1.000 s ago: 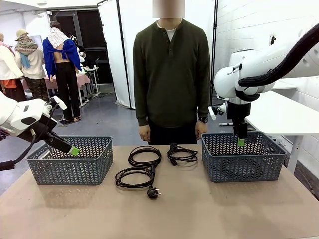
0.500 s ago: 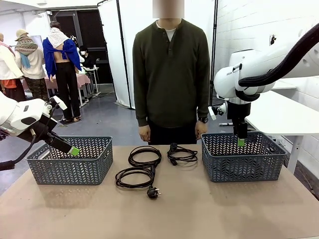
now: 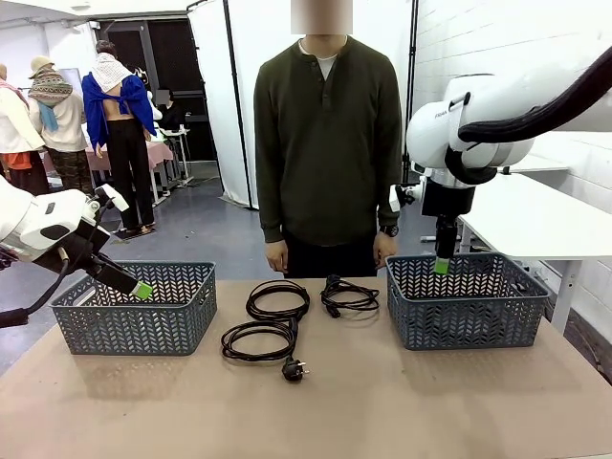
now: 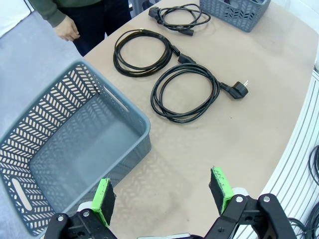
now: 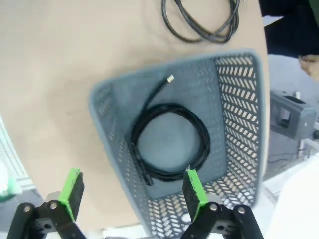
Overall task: Organize the cables according to human instructions.
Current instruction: Pick up a bundle of cables and place it in the basket indicated by the human.
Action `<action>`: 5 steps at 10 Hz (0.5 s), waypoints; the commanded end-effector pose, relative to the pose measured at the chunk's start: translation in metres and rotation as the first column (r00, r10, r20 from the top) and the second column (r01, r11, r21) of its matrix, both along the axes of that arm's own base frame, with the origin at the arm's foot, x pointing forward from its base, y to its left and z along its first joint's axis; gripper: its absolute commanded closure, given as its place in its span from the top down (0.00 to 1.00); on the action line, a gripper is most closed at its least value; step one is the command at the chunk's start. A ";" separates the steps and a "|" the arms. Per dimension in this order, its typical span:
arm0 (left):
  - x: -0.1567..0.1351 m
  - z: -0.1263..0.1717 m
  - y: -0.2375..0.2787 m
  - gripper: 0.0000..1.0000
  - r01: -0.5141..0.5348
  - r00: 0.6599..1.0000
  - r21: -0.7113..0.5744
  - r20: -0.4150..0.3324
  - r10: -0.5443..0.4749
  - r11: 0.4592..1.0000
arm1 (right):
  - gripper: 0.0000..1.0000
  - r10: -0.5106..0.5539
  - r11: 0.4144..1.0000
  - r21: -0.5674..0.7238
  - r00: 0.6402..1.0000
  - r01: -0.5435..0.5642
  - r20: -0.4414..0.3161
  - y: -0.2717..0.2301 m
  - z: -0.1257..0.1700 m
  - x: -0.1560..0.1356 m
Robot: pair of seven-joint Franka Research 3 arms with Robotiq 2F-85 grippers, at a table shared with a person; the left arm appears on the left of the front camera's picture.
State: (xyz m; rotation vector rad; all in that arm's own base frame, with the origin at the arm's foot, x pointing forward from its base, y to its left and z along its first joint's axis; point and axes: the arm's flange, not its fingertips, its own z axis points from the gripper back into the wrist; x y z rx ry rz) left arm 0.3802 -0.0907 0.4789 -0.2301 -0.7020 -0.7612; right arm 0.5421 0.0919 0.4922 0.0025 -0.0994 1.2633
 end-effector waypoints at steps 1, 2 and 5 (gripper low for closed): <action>0.001 -0.001 0.001 1.00 -0.008 1.000 -0.014 -0.009 0.008 1.000 | 1.00 -0.086 0.995 0.063 0.994 0.082 0.062 0.008 -0.011 -0.043; 0.001 -0.001 0.001 1.00 -0.008 1.000 -0.014 -0.009 0.008 1.000 | 1.00 -0.105 0.988 0.119 0.991 0.095 0.083 0.012 -0.013 -0.059; 0.001 -0.001 0.001 1.00 -0.008 1.000 -0.014 -0.009 0.008 1.000 | 1.00 -0.118 0.972 0.217 0.986 0.090 0.117 0.026 -0.025 -0.100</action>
